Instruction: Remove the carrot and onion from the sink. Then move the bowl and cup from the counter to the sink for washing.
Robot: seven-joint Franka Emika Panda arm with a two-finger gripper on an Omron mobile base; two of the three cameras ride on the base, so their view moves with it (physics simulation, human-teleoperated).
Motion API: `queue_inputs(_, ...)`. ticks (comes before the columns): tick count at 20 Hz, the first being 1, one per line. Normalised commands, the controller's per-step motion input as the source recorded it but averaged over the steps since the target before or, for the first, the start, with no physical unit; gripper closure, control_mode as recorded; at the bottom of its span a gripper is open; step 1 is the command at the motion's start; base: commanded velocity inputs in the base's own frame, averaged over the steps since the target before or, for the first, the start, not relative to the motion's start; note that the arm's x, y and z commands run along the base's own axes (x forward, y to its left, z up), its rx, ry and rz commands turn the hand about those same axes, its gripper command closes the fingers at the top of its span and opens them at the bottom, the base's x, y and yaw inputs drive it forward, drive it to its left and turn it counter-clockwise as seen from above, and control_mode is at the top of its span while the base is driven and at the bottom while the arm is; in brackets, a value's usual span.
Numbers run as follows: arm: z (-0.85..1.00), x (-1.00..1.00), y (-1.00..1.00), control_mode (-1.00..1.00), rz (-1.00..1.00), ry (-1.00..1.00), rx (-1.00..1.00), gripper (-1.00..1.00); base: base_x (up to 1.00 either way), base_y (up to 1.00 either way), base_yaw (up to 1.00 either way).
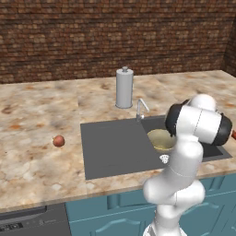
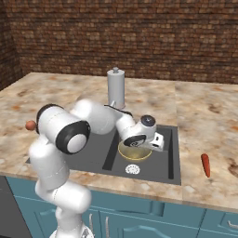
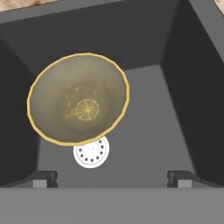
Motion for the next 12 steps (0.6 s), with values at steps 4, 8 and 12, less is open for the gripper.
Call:
queue_inputs(4, 0.45, -0.21, 0.15, -1.0, -0.02, 0.0, 0.0, -1.0, 0.0, 0.0, 0.0)
queue_inputs(8, 0.36, -0.29, 0.2, -1.0, 0.0, 0.0, 0.0, -1.0, 0.0, 0.0, 0.0)
queue_inputs(12, 0.3, -0.31, 0.19, -1.0, 0.0, 0.0, -0.02, -1.0, 0.0, 0.0, 0.0)
